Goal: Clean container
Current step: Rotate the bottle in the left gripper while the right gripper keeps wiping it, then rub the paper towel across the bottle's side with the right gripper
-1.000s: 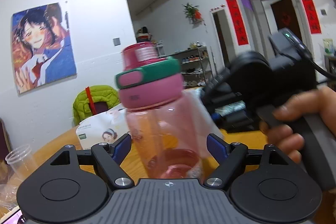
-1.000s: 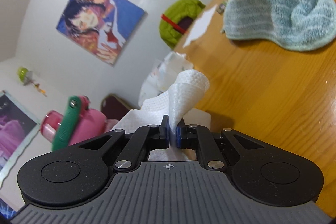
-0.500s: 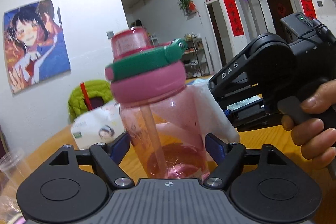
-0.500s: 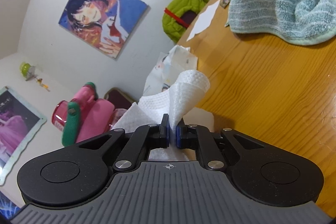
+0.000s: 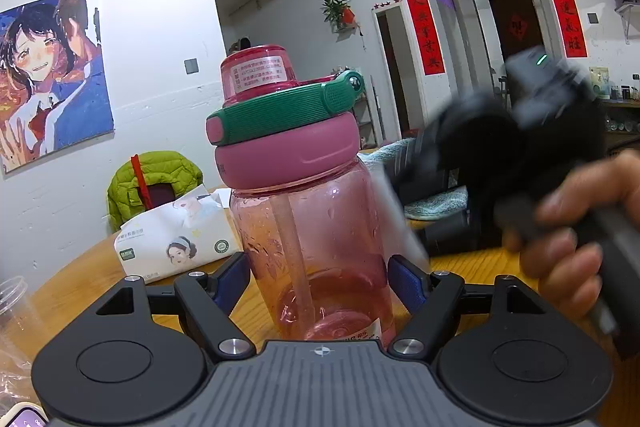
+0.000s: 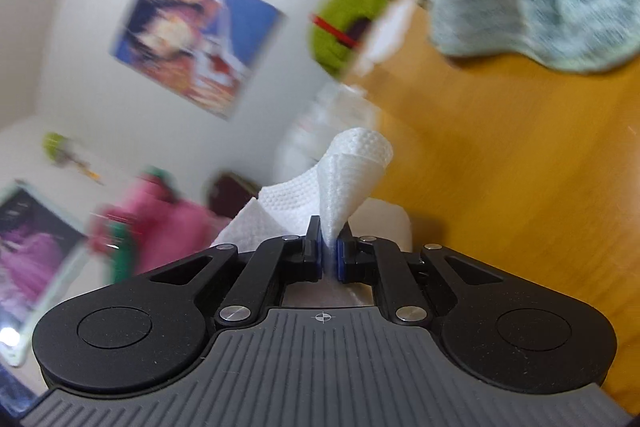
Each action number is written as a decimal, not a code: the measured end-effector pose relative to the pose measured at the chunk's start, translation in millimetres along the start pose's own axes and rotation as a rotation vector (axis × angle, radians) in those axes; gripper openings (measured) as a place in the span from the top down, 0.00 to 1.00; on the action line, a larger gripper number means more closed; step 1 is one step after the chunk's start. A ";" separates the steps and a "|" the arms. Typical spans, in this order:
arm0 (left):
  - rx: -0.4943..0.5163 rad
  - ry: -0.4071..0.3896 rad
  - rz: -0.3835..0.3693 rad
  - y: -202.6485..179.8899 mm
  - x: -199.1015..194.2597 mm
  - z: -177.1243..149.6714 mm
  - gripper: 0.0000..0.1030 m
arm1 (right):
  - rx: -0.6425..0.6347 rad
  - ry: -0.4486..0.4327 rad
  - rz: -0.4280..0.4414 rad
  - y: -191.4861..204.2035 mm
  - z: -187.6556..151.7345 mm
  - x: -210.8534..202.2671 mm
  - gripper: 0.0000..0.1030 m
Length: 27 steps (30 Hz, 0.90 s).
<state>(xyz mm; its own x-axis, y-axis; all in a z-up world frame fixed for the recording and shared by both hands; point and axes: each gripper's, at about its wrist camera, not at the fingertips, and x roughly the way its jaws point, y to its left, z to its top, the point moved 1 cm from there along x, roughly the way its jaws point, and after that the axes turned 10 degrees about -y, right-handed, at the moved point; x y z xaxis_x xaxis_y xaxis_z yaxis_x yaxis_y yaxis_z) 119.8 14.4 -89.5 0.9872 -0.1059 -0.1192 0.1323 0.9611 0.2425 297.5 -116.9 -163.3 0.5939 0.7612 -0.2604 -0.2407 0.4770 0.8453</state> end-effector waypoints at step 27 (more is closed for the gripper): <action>-0.002 0.001 0.006 0.1 -0.9 -0.5 0.28 | 0.007 -0.026 0.069 5.4 2.0 -13.9 0.89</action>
<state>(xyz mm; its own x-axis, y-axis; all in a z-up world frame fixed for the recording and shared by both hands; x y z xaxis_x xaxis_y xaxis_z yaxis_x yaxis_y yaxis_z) 118.9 14.7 -89.9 0.9879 -0.0997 -0.1184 0.1261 0.9621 0.2417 289.5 -125.7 -154.2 0.5963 0.7801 -0.1895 -0.2765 0.4212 0.8638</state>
